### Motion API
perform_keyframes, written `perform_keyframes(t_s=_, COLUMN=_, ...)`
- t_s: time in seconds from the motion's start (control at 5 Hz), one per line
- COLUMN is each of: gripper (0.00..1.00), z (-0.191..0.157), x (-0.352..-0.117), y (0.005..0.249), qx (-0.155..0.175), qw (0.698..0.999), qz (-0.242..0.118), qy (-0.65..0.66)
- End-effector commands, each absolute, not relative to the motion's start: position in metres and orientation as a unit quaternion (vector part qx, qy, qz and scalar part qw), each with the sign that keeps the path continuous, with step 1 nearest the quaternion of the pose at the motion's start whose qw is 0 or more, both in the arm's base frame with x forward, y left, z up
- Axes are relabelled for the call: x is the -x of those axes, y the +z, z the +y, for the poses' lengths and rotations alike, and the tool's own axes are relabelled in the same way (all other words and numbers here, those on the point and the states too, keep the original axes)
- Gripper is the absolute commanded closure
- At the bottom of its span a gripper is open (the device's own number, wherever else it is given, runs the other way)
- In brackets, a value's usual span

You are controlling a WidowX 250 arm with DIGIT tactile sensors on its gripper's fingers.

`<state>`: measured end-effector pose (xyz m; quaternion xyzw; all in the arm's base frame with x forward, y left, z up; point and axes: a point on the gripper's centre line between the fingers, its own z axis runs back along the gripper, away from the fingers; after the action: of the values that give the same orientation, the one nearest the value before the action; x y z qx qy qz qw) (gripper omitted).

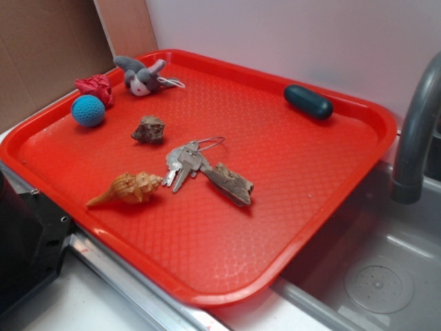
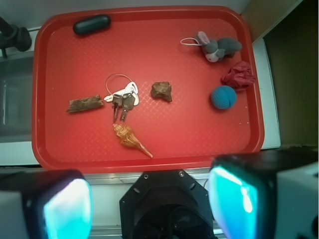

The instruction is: Grab the wood chip.

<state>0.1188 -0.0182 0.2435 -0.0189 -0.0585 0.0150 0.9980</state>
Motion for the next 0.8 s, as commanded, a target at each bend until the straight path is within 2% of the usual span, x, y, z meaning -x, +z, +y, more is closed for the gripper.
perform_keyframes(t_s=0.0, gripper=0.0, z=-0.018, x=-0.119, y=0.244, qx=0.019, qw=0.998, qz=-0.058, qy=0.015)
perform_keyframes(t_s=0.2, gripper=0.0, z=-0.058, x=-0.128, y=0.197, qx=-0.011, qw=0.992, qz=-0.073, qy=-0.104)
perform_keyframes(t_s=0.4, gripper=0.0, z=-0.084, x=-0.167, y=0.148, qx=-0.022, qw=0.973, qz=-0.055, qy=-0.222)
perform_keyframes(t_s=0.6, gripper=0.0, z=-0.105, x=-0.186, y=0.12, qx=-0.027, qw=0.942, qz=-0.054, qy=-0.331)
